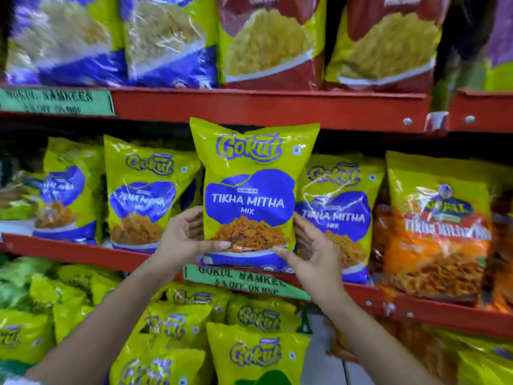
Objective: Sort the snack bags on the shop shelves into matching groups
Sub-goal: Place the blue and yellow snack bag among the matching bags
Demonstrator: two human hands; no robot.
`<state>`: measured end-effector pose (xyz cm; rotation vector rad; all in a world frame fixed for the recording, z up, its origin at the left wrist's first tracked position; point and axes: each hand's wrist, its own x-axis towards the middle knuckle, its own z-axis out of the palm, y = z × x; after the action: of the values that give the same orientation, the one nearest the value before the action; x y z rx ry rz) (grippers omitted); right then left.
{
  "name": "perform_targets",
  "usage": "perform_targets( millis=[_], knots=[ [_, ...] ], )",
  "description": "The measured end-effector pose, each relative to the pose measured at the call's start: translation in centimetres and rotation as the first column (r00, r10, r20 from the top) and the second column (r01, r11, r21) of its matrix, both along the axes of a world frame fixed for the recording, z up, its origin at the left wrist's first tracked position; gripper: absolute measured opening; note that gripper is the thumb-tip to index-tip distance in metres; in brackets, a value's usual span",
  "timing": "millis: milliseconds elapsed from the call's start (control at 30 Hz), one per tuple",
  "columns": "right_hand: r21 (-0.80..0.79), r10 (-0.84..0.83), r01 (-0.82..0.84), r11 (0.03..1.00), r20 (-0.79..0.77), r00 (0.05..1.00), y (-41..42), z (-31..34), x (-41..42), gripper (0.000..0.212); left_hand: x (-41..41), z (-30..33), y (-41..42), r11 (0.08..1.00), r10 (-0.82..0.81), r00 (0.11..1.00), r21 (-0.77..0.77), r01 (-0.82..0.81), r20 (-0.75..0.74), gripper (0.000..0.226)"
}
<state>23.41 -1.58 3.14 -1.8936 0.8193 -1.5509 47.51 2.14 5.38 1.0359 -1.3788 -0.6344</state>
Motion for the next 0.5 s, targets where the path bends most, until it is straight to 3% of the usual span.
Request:
perform_targets(
  millis=[167, 300, 500],
  knots=[
    [-0.018, -0.081, 0.080, 0.997, -0.038, 0.996, -1.4, -1.1, 3.6, 0.072, 2.8, -1.1, -2.1, 1.000, 0.024, 1.000, 0.013, -0.024, 0.002, 0.060],
    [0.054, -0.129, 0.133, 0.990, -0.070, 0.989, -2.0, -2.8, 4.9, 0.060, 3.6, -3.1, -3.0, 0.999, 0.022, 1.000, 0.039, -0.023, 0.012, 0.054],
    [0.114, -0.154, 0.168, 0.979, -0.123, 0.980, -1.8, -2.9, 5.3, 0.063, 3.6, -3.2, -3.2, 0.996, 0.031, 0.998, 0.085, -0.036, 0.053, 0.058]
  ],
)
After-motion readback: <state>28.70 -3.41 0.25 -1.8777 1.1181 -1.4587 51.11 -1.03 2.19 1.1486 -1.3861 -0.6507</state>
